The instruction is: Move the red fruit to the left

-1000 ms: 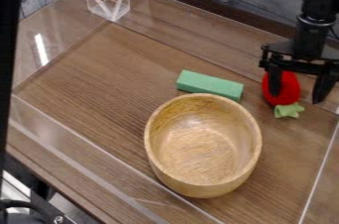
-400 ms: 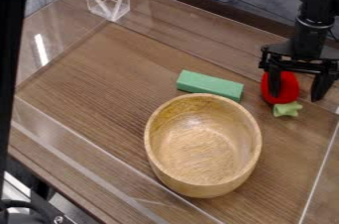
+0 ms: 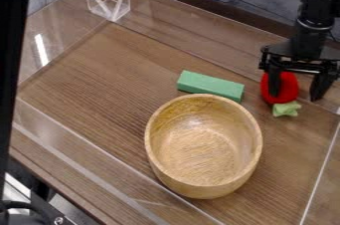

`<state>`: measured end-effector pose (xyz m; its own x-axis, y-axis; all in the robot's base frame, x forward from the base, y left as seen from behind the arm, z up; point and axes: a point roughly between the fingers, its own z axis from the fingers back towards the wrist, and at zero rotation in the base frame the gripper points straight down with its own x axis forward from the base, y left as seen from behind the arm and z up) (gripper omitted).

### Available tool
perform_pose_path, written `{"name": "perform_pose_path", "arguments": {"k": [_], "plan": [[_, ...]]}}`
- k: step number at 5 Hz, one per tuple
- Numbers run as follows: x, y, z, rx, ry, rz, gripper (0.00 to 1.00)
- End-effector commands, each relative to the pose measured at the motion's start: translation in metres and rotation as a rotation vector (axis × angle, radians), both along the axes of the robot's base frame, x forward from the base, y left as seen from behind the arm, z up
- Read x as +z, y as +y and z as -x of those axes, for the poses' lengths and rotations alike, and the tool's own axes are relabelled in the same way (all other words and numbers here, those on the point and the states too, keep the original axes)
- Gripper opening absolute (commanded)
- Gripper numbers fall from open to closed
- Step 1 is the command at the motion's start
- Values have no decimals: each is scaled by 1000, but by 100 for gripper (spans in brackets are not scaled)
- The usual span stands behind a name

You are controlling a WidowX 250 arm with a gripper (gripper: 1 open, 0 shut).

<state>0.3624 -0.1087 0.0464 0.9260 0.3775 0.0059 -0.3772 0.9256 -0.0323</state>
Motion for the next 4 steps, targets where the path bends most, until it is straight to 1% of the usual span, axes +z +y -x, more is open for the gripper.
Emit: {"name": "perform_pose_path", "arguments": {"k": [1, 4], "plan": [[19, -6, -12, -3, -77, 4, 100], [19, -7, -13, 28, -85, -17, 100]]}}
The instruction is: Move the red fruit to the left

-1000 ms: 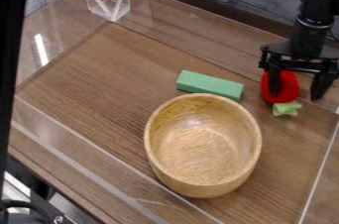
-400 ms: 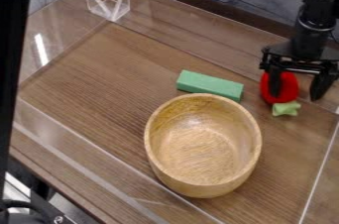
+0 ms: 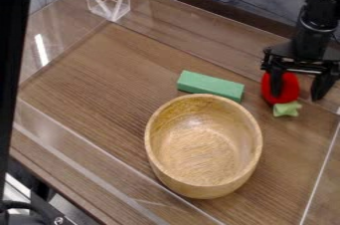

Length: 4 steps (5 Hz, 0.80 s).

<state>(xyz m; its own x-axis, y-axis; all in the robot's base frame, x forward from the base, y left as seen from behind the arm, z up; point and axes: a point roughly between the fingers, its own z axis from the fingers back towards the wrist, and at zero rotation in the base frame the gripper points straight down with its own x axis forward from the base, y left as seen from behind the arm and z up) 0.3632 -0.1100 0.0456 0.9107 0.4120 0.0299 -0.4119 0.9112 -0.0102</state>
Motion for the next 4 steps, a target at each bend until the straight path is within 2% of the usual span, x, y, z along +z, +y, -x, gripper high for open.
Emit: {"name": "perform_pose_path", "arguments": {"k": [1, 2, 3, 4], "plan": [[19, -5, -12, 2, -73, 6, 100], [21, -5, -11, 15, -75, 3, 100], [19, -4, -11, 18, -72, 1, 0], [26, -2, -9, 19, -75, 14, 0]]}}
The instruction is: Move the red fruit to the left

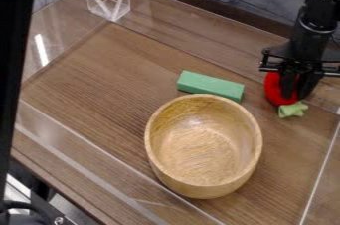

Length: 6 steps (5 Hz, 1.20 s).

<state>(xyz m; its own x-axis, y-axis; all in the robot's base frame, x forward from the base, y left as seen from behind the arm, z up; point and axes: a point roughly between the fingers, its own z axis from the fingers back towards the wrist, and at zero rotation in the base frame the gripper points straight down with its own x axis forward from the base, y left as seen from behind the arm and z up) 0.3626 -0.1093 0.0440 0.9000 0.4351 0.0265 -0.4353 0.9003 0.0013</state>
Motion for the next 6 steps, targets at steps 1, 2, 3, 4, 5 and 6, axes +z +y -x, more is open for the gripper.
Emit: {"name": "perform_pose_path", "arguments": {"k": [1, 2, 3, 4, 5, 6], "plan": [[56, 2, -9, -6, -116, 64, 0], [97, 14, -3, 19, -189, 98, 0], [113, 29, 6, 73, -214, 115, 0], [115, 33, 13, 89, -215, 129, 0], [107, 30, 24, 93, -202, 129, 0], [101, 28, 32, 90, -192, 131, 0]]}}
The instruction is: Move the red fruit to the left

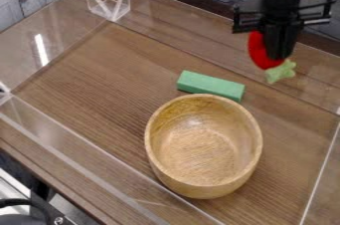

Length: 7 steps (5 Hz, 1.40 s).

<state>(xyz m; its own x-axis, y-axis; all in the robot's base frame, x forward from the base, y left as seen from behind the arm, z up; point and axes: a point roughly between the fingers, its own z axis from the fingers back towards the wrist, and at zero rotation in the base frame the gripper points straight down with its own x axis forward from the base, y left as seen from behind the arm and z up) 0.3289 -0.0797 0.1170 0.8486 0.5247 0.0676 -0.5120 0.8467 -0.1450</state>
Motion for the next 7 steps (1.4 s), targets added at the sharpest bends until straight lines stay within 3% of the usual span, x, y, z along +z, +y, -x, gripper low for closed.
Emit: {"name": "perform_pose_path", "arguments": {"k": [1, 4, 7], "plan": [[32, 4, 5, 11, -84, 33, 0], [35, 9, 21, 43, -65, 60, 0], [39, 10, 29, 53, -56, 77, 0]]}}
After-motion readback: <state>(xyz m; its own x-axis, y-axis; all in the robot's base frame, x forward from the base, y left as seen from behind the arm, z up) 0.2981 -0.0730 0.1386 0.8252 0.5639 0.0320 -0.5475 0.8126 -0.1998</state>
